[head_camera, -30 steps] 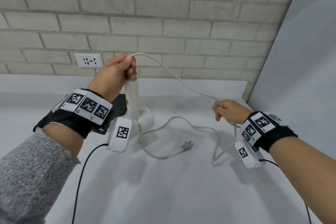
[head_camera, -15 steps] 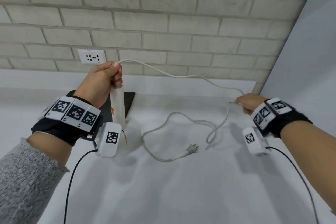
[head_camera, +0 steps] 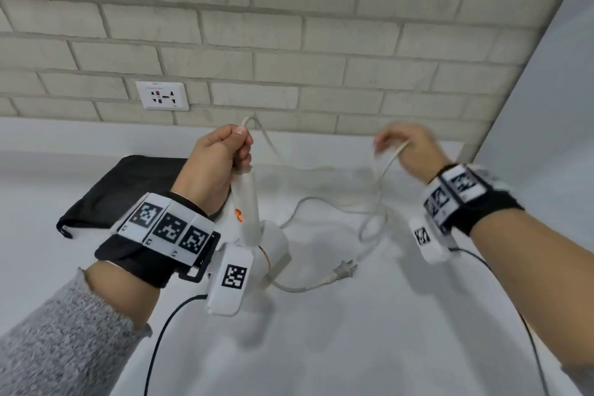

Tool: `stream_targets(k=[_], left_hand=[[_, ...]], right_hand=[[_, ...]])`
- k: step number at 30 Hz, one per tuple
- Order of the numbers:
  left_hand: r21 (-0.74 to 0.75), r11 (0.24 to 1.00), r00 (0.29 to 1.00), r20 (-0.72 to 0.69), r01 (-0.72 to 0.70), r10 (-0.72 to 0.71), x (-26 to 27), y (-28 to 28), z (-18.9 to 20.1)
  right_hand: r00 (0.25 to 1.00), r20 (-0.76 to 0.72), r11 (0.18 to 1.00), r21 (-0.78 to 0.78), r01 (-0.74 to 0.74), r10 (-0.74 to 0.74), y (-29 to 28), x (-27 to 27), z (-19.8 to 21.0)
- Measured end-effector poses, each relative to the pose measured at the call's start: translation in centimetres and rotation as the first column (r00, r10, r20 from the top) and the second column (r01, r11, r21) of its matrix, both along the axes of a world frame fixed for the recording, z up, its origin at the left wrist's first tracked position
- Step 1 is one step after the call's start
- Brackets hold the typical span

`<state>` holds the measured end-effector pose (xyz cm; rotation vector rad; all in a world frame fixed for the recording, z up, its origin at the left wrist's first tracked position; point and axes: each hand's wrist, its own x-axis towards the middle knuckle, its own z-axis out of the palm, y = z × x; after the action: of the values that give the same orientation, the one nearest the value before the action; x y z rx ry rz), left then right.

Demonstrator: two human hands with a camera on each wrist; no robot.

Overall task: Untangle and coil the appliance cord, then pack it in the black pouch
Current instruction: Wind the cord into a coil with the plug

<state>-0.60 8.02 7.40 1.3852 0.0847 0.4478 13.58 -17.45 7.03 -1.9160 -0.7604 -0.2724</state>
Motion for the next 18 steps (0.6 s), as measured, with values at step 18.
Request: stream_targets(k=[18], left_hand=[[-0.035,0.999,1.000,0.016,0.028,-0.027,-1.2,-2.3,0.6]], right_hand=[[0.982,-0.073,0.175,-0.984,-0.042,-0.173,1.5,-4.8,-12.0]])
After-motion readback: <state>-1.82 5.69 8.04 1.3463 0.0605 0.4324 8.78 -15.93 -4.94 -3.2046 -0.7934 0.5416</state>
